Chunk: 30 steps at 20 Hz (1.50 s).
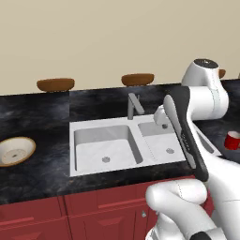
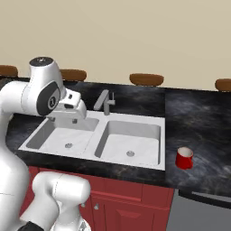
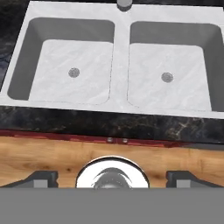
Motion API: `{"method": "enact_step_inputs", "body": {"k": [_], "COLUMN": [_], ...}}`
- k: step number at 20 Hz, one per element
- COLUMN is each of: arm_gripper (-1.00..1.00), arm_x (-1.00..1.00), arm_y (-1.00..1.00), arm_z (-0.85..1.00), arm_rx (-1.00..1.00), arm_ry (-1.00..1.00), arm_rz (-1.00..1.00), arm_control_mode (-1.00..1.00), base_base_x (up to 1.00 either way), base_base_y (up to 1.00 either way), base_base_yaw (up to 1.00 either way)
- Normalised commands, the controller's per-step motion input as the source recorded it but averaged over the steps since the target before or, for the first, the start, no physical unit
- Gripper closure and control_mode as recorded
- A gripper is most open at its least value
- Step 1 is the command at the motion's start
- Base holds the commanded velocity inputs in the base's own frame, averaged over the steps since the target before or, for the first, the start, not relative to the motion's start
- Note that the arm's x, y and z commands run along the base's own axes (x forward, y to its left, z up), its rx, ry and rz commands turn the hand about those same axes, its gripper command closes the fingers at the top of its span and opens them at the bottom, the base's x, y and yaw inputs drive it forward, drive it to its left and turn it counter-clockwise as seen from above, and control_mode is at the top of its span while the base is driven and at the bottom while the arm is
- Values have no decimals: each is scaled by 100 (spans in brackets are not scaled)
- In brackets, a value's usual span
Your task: Pick the mug and place it in the sink. Pick the bowl and place it in the open cabinet and then close the cabinet.
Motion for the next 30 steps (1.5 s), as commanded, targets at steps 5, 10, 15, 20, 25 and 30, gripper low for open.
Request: {"method": "enact_step_inputs", "body": {"k": [5,10,15,20,25,30], "arm_gripper": [-100,-100,-100,-100,-100,-100], "arm_x": [-13,0,0,0,0,0], "arm_y": [0,0,0,0,0,0], "arm_z": [0,0,0,0,0,0], "arm_rx": [-1,0,0,0,0,0], "arm_ry": [0,0,0,0,0,0], "arm_rz": [-1,0,0,0,0,0], "arm_control_mode": [100,100,100,100,100,100], "base_base_x": [-16,-1,0,0,0,6], "base_base_y": [-45,-98,-82,-53,-59,-48], "base_base_yaw": [0,0,0,0,1,1]}}
